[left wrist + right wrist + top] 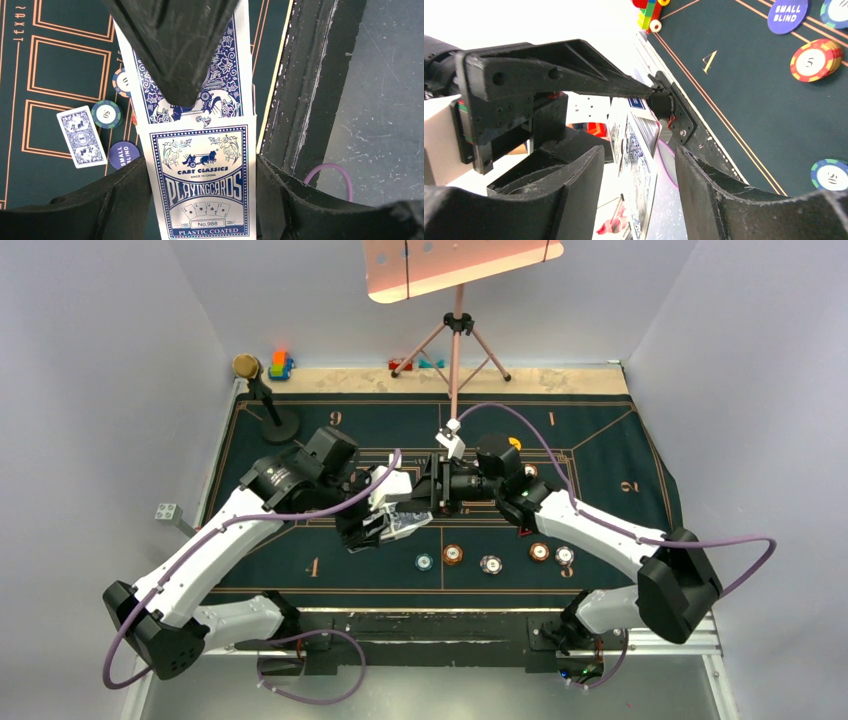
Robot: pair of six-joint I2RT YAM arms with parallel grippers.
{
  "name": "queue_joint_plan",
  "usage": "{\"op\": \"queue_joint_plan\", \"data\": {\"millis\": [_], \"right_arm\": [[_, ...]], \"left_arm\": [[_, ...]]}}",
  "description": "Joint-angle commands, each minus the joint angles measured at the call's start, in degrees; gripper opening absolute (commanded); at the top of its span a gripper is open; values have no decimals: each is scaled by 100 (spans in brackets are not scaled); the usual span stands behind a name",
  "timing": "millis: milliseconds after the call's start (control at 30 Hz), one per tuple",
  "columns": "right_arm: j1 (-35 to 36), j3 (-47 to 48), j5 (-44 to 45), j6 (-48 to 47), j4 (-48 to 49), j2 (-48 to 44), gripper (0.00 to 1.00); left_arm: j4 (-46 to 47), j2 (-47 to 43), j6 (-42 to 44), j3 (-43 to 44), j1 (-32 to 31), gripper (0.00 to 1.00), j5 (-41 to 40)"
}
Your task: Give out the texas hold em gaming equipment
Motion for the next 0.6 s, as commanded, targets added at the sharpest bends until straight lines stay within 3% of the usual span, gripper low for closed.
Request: {"op": "queue_joint_plan", "data": {"millis": [0,233,567], "right_arm": [[-82,378,56,-318,-269,-174,59],[-78,414,37,-428,-463,-20,59],[-211,508,367,-1078,-1520,-333,57]], "left_arm": [[67,-182,-59,268,-14,4,266],[90,-230,-101,314,-15,0,258],[71,-251,-128,356,-16,0,283]]}}
